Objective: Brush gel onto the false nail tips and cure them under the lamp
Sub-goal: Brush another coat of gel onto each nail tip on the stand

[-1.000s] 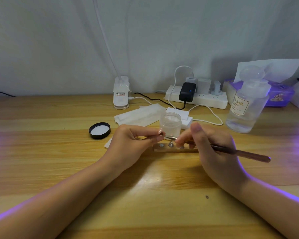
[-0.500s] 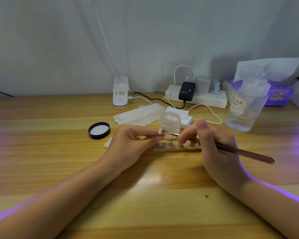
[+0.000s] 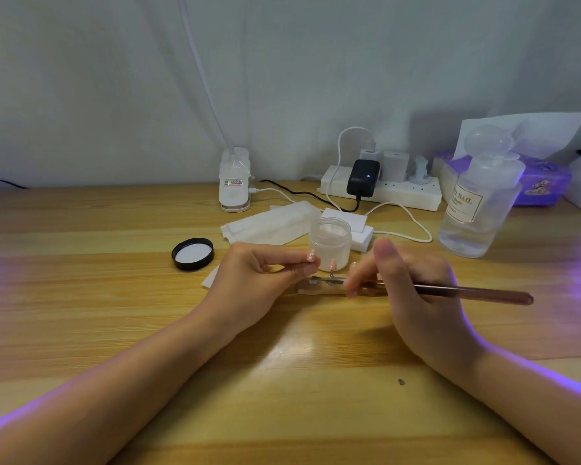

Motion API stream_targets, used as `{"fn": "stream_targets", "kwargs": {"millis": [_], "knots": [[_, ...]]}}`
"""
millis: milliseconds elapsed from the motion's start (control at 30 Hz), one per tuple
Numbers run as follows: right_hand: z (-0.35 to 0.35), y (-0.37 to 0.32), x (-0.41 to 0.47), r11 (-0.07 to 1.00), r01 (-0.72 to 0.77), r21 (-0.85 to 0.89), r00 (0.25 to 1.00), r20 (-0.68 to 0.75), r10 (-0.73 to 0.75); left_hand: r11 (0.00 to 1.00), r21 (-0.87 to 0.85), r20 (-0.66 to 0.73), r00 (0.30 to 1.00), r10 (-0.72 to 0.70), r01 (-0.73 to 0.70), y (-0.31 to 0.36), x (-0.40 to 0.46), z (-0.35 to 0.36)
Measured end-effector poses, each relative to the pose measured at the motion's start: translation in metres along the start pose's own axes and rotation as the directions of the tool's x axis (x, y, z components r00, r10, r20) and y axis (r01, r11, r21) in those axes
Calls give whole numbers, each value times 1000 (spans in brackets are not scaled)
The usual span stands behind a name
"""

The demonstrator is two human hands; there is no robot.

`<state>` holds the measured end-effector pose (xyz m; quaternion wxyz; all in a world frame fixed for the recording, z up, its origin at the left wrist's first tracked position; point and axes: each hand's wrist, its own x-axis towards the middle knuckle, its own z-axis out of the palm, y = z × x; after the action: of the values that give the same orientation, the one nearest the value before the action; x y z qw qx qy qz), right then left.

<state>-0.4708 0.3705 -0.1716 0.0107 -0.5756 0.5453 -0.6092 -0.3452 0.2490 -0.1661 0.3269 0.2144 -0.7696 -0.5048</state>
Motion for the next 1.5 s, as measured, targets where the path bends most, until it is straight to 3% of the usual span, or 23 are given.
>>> {"fn": "stream_targets", "kwargs": {"millis": [167, 633, 767, 900, 1067, 1200, 1367, 1500], "knots": [[0, 2, 2, 997, -65, -37, 998, -28, 64, 998, 35, 28, 999, 44, -45, 0, 0, 0], [-1, 3, 0, 999, -36, -6, 997, -71, 35, 991, 87, 41, 995, 95, -98, -1, 1, -1], [1, 3, 3, 994, -29, -102, 999, -46, 24, 993, 81, 38, 996, 82, -85, -1, 1, -1], [-1, 3, 1, 999, -38, -23, 995, -93, 36, 995, 77, 33, 998, 58, -61, -1, 1, -1], [1, 4, 4, 986, 36, -165, 998, -45, -44, 996, 72, 37, 998, 49, -52, 1, 0, -1], [-1, 5, 3, 999, -6, -35, 995, -95, 3, 997, 66, 32, 999, 32, -34, 1, 0, -2], [1, 6, 4, 988, 24, -153, 999, -34, -29, 997, 62, 28, 999, 36, -38, 2, -1, -2], [-1, 5, 2, 997, -21, -72, 996, -93, 14, 997, 71, 27, 999, 38, -40, 2, 0, -2]]}}
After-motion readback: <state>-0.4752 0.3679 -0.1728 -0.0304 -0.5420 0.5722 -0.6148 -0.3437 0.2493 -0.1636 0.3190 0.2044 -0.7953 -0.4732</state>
